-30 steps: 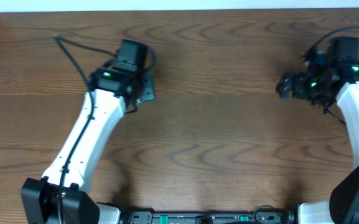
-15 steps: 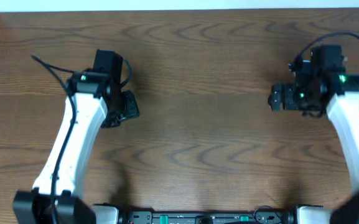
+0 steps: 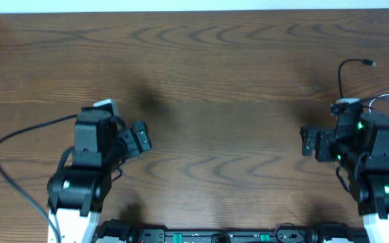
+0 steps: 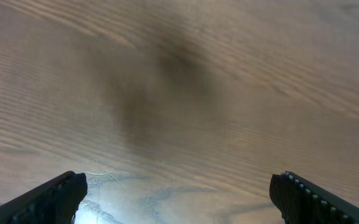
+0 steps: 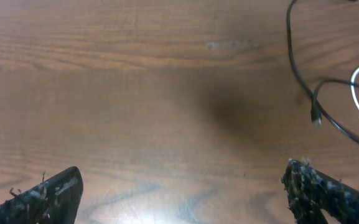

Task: Untangle cables

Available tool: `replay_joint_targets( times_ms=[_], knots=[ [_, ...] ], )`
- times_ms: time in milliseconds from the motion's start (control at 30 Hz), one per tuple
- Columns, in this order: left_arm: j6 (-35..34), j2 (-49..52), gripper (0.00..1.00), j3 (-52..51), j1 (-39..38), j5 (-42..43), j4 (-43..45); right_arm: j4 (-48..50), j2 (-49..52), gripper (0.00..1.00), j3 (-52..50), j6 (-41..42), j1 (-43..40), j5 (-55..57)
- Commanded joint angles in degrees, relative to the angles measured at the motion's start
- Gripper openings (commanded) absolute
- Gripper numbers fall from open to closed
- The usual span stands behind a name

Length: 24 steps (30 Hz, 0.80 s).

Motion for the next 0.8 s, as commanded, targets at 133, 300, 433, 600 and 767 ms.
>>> replay_joint_targets(
  times_ms=[133, 300, 433, 600, 767],
  knots=[
    [0.3, -3.8, 0.99, -0.4, 0.0, -0.7, -0.2, -4.1, -2.5, 0.99, -0.7, 0.4, 0.3, 0.5],
    [0.3, -3.0, 0.99, -0.4, 0.0, -0.7, -0.3, -5.2, -2.5, 0.99, -0.7, 0.4, 0.3, 0.5],
    [0.3, -2.5, 0.99, -0.4, 0.0, -0.7, -0.3, -6.2, -2.5, 0.99, -0.7, 0.4, 0.3, 0.5],
    [0.3, -1.9, 0.99, -0.4, 0.0, -0.7, -0.3, -6.9, -2.5, 0.99, -0.7, -1.6, 0.3, 3.6],
    [0.3, -1.7, 0.99, -0.4, 0.0, -0.7, -0.3, -7.5, -2.7, 0.99, -0.7, -1.6, 0.3, 4.2]
  ],
)
